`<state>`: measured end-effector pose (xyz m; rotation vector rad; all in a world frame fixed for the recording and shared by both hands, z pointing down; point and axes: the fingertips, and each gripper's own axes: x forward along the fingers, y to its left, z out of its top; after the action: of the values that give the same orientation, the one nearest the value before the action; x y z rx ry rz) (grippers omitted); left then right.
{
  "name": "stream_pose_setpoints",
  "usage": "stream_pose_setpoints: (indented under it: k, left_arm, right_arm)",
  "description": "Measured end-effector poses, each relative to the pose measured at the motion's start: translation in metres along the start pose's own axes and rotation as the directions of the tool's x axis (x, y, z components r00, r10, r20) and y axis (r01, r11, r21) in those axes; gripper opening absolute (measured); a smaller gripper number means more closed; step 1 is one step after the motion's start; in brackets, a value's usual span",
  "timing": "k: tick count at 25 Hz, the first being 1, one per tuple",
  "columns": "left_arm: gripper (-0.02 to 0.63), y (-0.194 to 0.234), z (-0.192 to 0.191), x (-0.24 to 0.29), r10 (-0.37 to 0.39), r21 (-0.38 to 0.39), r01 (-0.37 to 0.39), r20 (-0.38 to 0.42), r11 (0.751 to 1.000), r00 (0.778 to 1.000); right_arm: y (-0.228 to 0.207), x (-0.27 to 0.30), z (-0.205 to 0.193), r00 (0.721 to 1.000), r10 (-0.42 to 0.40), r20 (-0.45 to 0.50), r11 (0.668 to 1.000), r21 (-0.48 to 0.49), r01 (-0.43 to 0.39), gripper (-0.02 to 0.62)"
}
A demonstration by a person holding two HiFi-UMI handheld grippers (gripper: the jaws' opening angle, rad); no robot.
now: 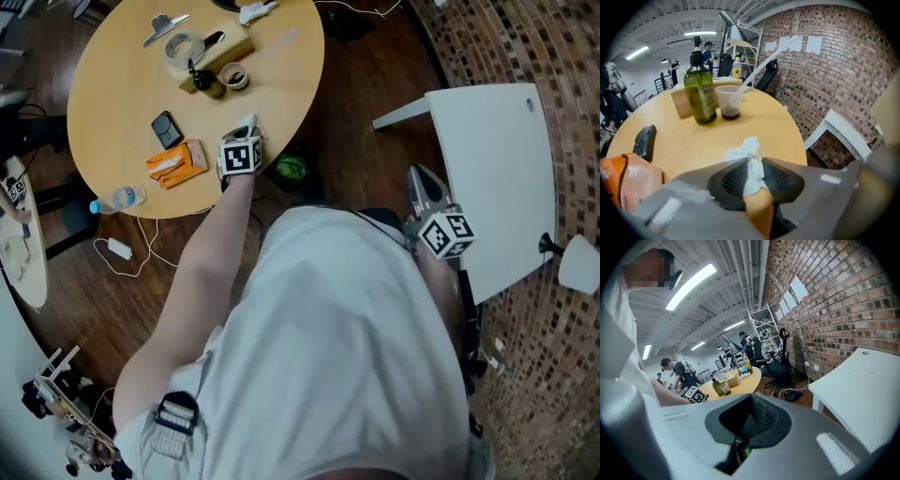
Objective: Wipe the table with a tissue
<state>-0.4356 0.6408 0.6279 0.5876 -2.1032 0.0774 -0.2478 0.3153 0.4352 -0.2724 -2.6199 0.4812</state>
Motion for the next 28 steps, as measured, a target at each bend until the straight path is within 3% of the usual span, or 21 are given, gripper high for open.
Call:
stream_pose_setpoints:
  k: [4, 9, 15, 18, 22, 24, 28]
  left_arm:
    - [0.079, 0.001, 0.002, 0.005, -0.023, -0.007, 0.023, 0.013, 1.0, 1.0]
    - [0.074, -0.013, 0.01, -0.002, -0.1, 0.042, 0.098, 0.066, 0.994, 0.993]
    - [0.072, -0.079, 0.024, -0.004, -0.262, 0.079, 0.254, 0.119, 0.964, 0.958]
    - [0.071, -0.137, 0.037, 0.001, -0.419, 0.13, 0.405, 0.12, 0.905, 0.9]
    - [0.069, -0.226, 0.041, 0.005, -0.591, 0.221, 0.569, 0.045, 0.792, 0.806]
    - [0.069, -0.265, 0.043, 0.009, -0.638, 0.26, 0.616, 0.003, 0.744, 0.77]
    - [0.071, -0.331, 0.053, 0.014, -0.693, 0.29, 0.674, -0.05, 0.679, 0.72]
  right_arm:
    - [-0.004, 0.001, -0.005, 1.0, -0.026, -0.006, 1.0, 0.011, 0.026, 0.008]
    - [-0.007, 0.009, -0.016, 0.999, -0.053, -0.009, 0.998, 0.043, 0.053, 0.008]
    - [-0.032, 0.001, -0.012, 0.998, -0.058, 0.007, 0.996, 0.068, 0.057, 0.008]
    - [-0.052, -0.007, -0.007, 0.996, -0.085, 0.036, 0.992, 0.097, 0.082, 0.008]
    - [-0.085, -0.022, 0.001, 0.991, -0.118, 0.068, 0.986, 0.126, 0.109, 0.008]
    - [-0.102, -0.032, 0.008, 0.987, -0.132, 0.088, 0.984, 0.132, 0.119, 0.008]
    - [-0.141, -0.061, 0.014, 0.976, -0.179, 0.125, 0.975, 0.156, 0.159, 0.008]
